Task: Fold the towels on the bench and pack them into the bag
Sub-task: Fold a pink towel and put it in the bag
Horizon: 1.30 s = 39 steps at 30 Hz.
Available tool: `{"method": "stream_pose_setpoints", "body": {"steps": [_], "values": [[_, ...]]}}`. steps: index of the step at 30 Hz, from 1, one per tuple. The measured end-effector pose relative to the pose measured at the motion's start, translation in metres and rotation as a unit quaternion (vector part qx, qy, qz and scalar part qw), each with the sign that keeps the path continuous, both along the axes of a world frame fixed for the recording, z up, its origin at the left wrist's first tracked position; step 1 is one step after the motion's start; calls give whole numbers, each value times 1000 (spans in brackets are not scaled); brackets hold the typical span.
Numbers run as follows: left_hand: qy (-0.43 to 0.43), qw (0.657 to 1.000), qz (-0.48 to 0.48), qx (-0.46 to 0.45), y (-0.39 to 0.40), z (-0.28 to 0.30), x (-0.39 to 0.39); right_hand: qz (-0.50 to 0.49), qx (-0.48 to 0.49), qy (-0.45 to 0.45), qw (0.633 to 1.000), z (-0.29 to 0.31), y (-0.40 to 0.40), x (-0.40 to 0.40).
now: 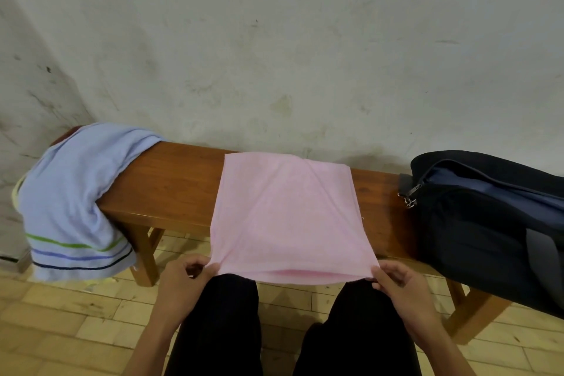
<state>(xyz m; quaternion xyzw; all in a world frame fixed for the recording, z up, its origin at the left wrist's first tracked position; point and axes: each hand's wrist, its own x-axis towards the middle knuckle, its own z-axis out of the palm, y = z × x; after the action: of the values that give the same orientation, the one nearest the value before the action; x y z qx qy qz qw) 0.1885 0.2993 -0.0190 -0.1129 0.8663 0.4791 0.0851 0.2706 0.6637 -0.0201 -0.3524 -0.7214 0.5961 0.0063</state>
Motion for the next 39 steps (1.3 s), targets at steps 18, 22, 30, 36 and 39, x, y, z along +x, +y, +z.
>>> {"method": "stream_pose_setpoints", "body": {"steps": [18,22,30,36,39], "values": [[-17,984,-62,166,-30,-1,4,124,22,5,992,4,13,12],[5,987,-102,124,-35,-5,0,136,4,2,991,2,18,14],[7,984,-139,109,-39,-7,-2,211,84,2,974,1,14,15],[58,989,-122,66,-37,-13,-2,190,157,29,969,0,9,18],[101,988,-113,39,-38,-16,0,167,166,59,970,0,14,21]]}}
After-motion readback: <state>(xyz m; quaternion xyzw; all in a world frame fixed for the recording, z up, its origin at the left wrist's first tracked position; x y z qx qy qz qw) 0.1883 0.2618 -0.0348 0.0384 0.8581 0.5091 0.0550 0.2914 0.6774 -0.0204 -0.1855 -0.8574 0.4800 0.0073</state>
